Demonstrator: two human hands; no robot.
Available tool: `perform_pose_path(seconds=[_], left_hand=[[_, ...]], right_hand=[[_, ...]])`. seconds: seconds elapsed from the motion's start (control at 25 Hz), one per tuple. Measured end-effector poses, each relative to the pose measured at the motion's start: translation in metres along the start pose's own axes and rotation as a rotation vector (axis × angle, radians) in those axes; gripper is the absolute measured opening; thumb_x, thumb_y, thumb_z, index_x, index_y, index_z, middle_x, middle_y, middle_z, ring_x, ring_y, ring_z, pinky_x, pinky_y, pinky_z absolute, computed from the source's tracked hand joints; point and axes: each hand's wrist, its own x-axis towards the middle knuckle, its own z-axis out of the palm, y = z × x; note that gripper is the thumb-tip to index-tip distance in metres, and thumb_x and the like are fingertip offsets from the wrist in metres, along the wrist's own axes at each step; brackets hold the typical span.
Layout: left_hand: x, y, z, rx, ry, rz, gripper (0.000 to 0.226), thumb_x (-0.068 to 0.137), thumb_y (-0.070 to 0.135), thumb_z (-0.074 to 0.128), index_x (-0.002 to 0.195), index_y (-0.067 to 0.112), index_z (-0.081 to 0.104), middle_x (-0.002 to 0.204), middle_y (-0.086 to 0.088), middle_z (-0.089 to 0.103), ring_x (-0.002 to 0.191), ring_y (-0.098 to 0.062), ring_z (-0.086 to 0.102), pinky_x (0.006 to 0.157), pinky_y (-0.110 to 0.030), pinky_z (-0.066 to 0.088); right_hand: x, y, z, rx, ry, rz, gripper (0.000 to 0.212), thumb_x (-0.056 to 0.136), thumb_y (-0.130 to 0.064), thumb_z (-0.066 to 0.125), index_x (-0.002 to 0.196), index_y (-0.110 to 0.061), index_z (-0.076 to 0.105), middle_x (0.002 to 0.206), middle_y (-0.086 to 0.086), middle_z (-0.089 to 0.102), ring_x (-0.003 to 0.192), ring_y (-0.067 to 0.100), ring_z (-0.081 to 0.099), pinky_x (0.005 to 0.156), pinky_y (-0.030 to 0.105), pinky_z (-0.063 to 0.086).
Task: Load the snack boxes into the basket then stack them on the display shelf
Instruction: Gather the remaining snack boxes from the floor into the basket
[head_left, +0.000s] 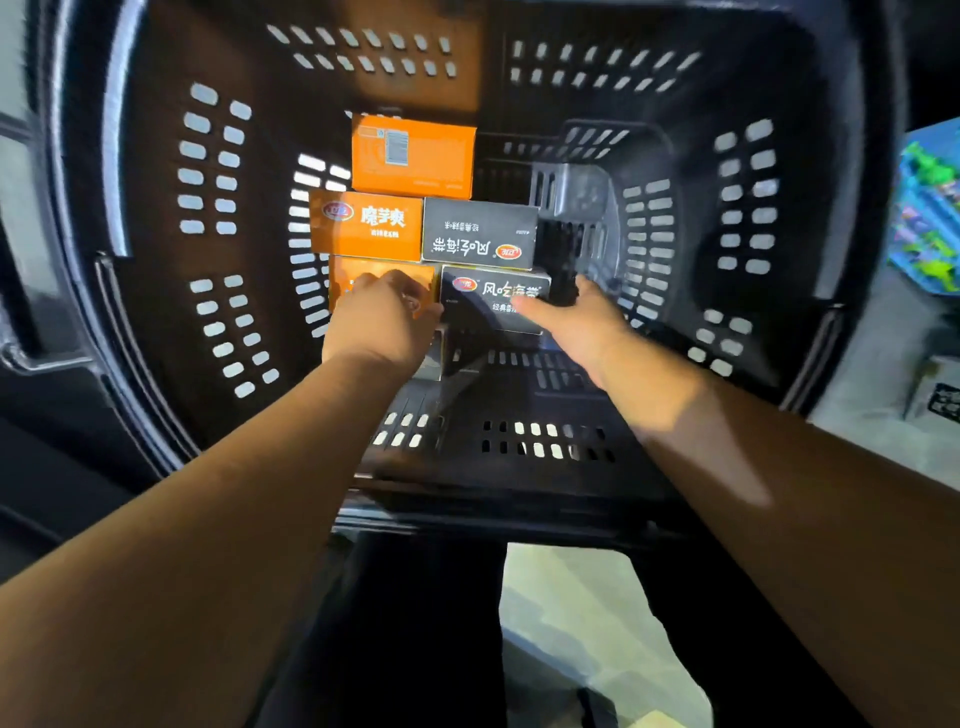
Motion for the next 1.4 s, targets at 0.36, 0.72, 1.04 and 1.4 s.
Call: perform_pose_path(seconds=[0.36, 0.72, 1.04, 1.4], left_hand=[[-0.199, 0.075, -0.103, 0.277, 0.198, 0.306, 0.065, 0.090, 0.053, 0.054, 0.144, 0.022, 0.037, 0.146, -0.005, 0.042, 0.131, -0.028, 0.041, 0.108, -0.041, 0.036], [-0.386, 0.165, -0.167, 0.441, 0.278, 0.821, 0.072, 0.082, 0.051, 0.058, 0.144, 0.017, 0.043, 0.146, -0.007, 0.046, 0.136, -0.029, 0.039, 0.113, -0.043, 0.025], [-0.480, 0.224, -0.164, 0.656, 0.288, 1.255, 0.076, 0.083, 0.053, 0.063, 0.147, 0.020, 0.038, 0.150, -0.006, 0.042, 0.137, -0.027, 0.038, 0.114, -0.042, 0.027], [-0.613, 0.316, -0.078, 0.825, 0.237, 1.587, 0.080, 0.083, 0.052, 0.067, 0.148, 0.015, 0.039, 0.146, -0.011, 0.045, 0.135, -0.032, 0.040, 0.113, -0.043, 0.027]], right_hand=[[-0.244, -0.034, -0.122, -0.636, 0.153, -0.407, 0.095, 0.082, -0.049, 0.070, 0.155, -0.027, 0.015, 0.162, 0.005, 0.013, 0.145, 0.030, 0.022, 0.116, 0.039, 0.029], [-0.453, 0.032, -0.195, -0.569, 0.509, -0.348, 0.092, 0.082, -0.052, 0.066, 0.155, -0.029, 0.015, 0.162, 0.007, 0.013, 0.144, 0.029, 0.021, 0.116, 0.036, 0.022], [-0.576, 0.156, -0.196, -0.167, 0.757, -0.056, 0.101, 0.078, -0.051, 0.071, 0.155, -0.031, 0.009, 0.162, 0.008, 0.011, 0.145, 0.031, 0.019, 0.116, 0.040, 0.021], [-0.653, 0.304, -0.236, 0.182, 0.939, 0.138, 0.102, 0.079, -0.056, 0.069, 0.155, -0.035, 0.005, 0.163, 0.008, 0.011, 0.143, 0.035, 0.023, 0.115, 0.040, 0.024]])
